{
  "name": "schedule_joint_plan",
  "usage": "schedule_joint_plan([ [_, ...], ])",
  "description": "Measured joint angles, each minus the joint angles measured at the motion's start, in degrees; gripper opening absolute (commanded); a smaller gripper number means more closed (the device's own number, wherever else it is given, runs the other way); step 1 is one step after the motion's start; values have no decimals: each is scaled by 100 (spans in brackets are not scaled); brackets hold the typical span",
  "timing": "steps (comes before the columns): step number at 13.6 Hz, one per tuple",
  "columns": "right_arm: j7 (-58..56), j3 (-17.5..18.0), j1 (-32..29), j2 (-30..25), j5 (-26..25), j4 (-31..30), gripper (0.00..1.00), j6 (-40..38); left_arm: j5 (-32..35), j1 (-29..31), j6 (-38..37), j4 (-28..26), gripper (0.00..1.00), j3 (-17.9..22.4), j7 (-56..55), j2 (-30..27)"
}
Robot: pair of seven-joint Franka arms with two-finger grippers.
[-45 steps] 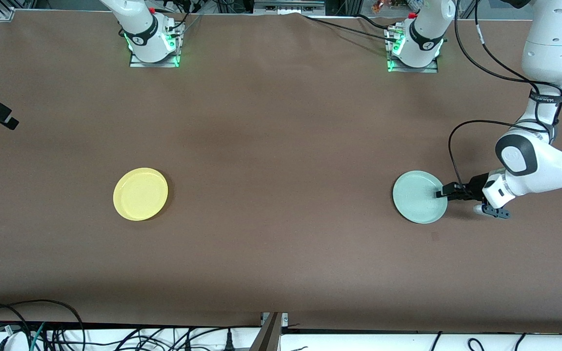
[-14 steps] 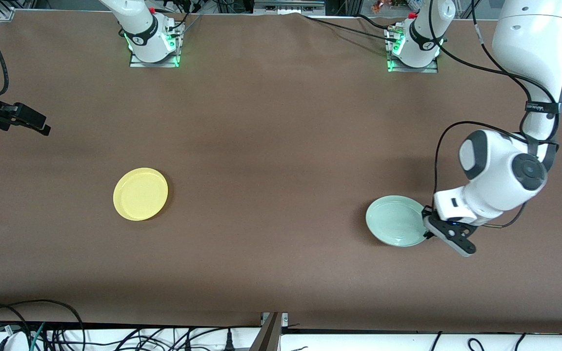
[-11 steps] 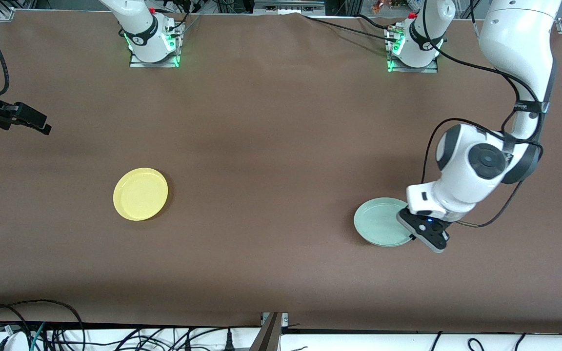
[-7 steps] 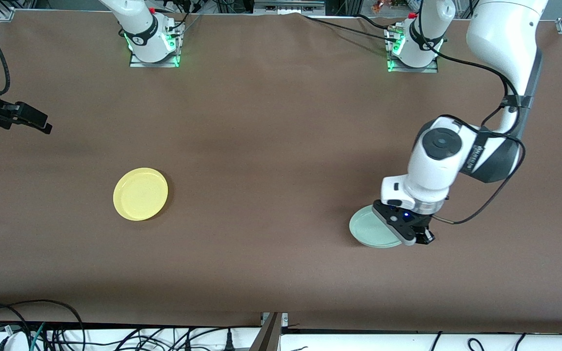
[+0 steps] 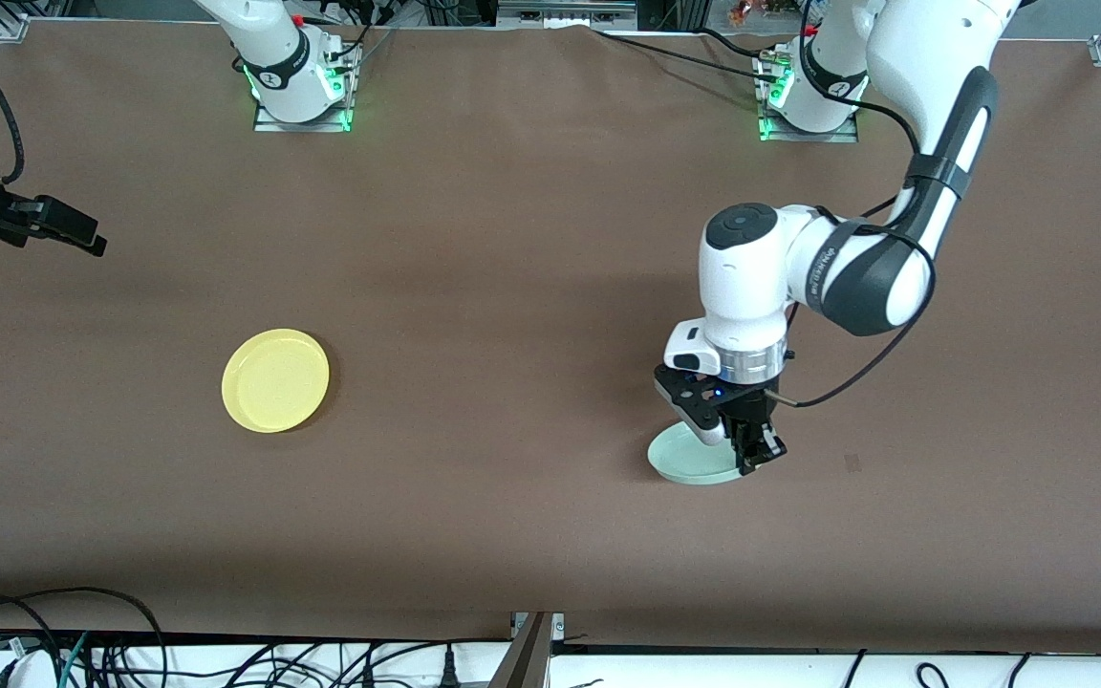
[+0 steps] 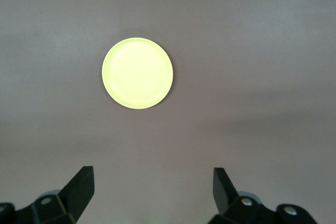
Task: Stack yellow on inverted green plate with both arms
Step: 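Lift the green plate's rim with the left gripper, tilting it up, then flip the green plate over with the left gripper toward the yellow plate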
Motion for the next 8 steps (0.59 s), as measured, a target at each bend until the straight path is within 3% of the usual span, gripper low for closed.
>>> schedule_joint_plan([
  [8, 0, 0, 1, 0, 0, 0, 100, -11, 988, -569, -184, -2, 0, -56, -652, 19],
])
